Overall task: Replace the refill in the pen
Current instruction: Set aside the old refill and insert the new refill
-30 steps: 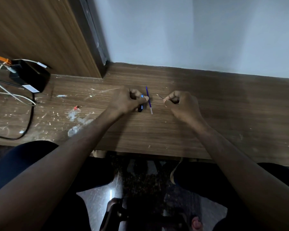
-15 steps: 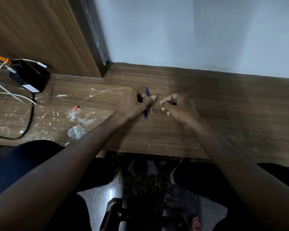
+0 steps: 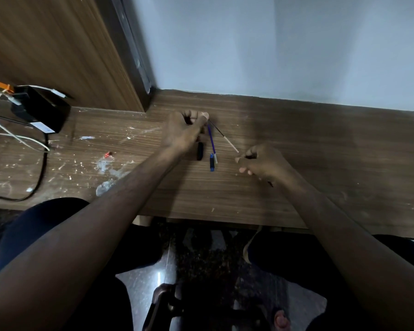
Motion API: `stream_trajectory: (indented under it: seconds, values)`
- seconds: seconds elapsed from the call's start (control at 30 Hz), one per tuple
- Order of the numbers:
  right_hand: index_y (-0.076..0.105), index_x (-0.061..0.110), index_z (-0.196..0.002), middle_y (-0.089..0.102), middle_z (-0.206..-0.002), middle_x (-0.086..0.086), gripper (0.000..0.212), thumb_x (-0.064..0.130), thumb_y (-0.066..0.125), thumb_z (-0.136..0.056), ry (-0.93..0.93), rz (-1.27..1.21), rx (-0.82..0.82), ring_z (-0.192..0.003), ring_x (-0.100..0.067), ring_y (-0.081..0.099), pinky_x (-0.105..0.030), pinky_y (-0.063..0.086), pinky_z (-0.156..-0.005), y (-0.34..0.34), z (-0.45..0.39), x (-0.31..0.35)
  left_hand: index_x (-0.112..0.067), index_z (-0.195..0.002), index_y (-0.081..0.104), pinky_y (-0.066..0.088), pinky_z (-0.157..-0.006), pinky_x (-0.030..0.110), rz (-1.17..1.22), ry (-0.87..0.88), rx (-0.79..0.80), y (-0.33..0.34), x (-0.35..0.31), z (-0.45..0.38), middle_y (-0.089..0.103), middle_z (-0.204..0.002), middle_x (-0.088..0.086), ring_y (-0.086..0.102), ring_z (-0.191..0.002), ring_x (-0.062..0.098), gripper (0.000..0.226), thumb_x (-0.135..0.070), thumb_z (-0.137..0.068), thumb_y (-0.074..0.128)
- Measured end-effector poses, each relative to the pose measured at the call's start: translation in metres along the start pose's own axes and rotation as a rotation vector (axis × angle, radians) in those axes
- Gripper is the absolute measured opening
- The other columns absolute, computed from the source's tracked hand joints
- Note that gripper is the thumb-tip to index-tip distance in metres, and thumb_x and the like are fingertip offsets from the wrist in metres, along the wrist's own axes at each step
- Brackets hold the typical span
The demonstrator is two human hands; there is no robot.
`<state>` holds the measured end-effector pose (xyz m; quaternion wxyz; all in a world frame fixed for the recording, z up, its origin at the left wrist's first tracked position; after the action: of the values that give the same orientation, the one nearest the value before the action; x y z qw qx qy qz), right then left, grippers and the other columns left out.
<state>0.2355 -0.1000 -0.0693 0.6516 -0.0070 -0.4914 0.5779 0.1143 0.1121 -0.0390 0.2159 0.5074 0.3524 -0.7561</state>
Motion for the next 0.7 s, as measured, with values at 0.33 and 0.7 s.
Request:
stream_trajectory:
  seconds: [0.33, 0.7]
  values:
    - [0.075, 0.013, -0.075, 0.078, -0.068, -0.007, 0.013, 0.019, 0.073, -0.087, -0.063, 0.115, -0.063, -0.063, -0.012, 0.070, -0.029, 0.056, -0.073, -0.010, 0.005, 0.011, -0.018, -0.086, 0.086, 0.055, -0.075, 0.026, -0.344, 0.040, -0.023, 0.035, 0.008, -0.010, 0.083, -0.083, 0.001, 0.076, -0.081, 0.014, 0.026, -0.042, -0.093, 0.079]
    - [0.062, 0.027, -0.069, 0.079, -0.078, -0.002, 0.029, 0.009, 0.073, -0.089, -0.091, 0.127, -0.047, -0.072, -0.011, 0.073, -0.028, 0.056, -0.068, -0.020, 0.010, 0.013, -0.016, -0.097, 0.080, 0.066, -0.079, 0.041, -0.785, 0.106, 0.033, 0.032, 0.000, -0.016, 0.080, -0.092, 0.008, 0.076, -0.087, 0.023, 0.036, -0.051, -0.090, 0.080]
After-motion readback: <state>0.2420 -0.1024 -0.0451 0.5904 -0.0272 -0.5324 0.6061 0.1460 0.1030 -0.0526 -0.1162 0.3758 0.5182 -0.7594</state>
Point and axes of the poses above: each hand's wrist, its own z-axis away from the middle knuckle, its own y-axis out of the palm, x = y × z, the point moved 10 cm from there along -z, towards the middle knuckle
